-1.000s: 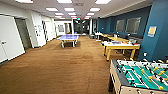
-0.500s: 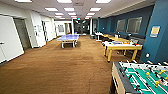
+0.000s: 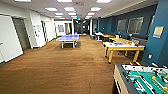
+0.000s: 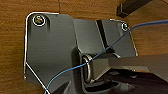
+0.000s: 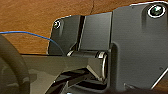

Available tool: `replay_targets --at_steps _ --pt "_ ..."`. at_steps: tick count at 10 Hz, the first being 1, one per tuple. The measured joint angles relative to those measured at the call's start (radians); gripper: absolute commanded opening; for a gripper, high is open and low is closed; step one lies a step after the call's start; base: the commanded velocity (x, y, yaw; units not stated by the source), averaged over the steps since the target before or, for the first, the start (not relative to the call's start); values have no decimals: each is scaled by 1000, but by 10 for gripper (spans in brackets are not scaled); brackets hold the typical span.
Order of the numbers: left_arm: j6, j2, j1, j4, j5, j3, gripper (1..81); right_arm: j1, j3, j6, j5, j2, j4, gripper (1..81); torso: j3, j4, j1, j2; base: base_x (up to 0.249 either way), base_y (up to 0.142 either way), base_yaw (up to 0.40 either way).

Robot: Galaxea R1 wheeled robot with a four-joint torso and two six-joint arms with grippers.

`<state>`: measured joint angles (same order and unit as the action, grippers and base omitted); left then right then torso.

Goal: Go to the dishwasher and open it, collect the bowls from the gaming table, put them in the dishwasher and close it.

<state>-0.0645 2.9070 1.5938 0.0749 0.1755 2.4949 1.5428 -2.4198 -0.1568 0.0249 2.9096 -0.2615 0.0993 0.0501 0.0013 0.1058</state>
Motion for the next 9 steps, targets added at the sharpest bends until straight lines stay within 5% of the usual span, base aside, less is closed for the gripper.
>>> replay_targets --at_steps 9 --pt "0 4 7 0 -7 3 811 5 -2 0 -4 0 -4 811 0 0 -1 1 189 0 0"
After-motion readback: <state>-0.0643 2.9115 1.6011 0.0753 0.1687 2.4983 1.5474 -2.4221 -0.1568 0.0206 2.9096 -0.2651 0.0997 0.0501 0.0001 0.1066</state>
